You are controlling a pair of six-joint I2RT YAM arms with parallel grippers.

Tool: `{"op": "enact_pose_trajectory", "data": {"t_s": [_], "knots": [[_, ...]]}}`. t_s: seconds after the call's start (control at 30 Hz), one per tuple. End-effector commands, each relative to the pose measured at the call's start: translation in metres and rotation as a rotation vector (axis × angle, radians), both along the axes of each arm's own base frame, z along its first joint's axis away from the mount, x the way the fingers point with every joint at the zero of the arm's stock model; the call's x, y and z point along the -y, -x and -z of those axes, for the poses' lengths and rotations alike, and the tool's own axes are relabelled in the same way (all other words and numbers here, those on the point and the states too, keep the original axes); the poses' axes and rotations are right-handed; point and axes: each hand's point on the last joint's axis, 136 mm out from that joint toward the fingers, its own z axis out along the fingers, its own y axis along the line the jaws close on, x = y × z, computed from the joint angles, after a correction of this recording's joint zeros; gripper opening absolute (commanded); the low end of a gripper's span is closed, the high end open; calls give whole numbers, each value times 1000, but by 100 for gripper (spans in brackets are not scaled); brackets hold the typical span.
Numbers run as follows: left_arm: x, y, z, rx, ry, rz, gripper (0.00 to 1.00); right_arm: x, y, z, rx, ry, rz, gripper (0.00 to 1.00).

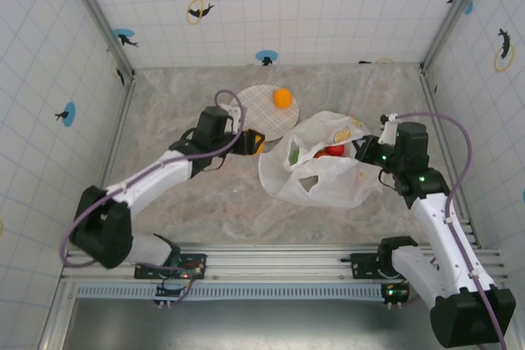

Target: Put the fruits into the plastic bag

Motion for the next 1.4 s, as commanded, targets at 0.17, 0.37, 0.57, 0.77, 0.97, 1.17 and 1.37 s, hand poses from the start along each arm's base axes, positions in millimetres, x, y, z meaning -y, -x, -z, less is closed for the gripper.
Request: {"op": "enact_pose_trajectory", "data": {"t_s": [0.17,0.37,0.57,0.77,0.97,1.17,1.37], "knots": [[35,75,26,-82,11,234,48,-9,-12,-30,88,-18,3,0],[78,77,25,-62,7,334,48,-17,-6,-31,86,-14,-15,0],[104,63,29,-57,10,344,48,-25,1,-27,77,-11,-46,0],[117,41,18,-17,58,268,50,-33,4,-29,77,2,-100,0],[134,18,2,5,131,203,52,-47,9,-31,81,-7,-164,0],[168,4,-8,6,202,219,52,-61,11,-36,100,-59,-203,0],[206,10,3,-12,217,283,54,-59,7,-44,121,-89,-165,0]]}}
